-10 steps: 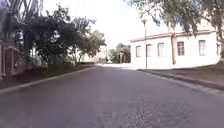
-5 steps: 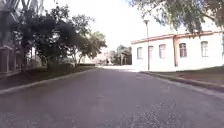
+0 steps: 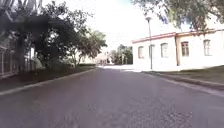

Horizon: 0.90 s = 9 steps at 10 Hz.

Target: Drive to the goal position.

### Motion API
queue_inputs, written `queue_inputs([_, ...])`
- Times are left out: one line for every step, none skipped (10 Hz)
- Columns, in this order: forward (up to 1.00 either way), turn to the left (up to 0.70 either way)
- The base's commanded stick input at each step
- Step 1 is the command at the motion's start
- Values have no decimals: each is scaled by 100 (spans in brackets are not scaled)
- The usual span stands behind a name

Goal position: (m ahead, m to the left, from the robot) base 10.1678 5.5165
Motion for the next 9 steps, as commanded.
queue_inputs([85, 0])
queue_inputs([85, 0])
queue_inputs([85, 0])
queue_inputs([85, 0])
queue_inputs([85, 0])
queue_inputs([85, 0])
queue_inputs([85, 0])
queue_inputs([85, 0])
queue_inputs([85, 0])
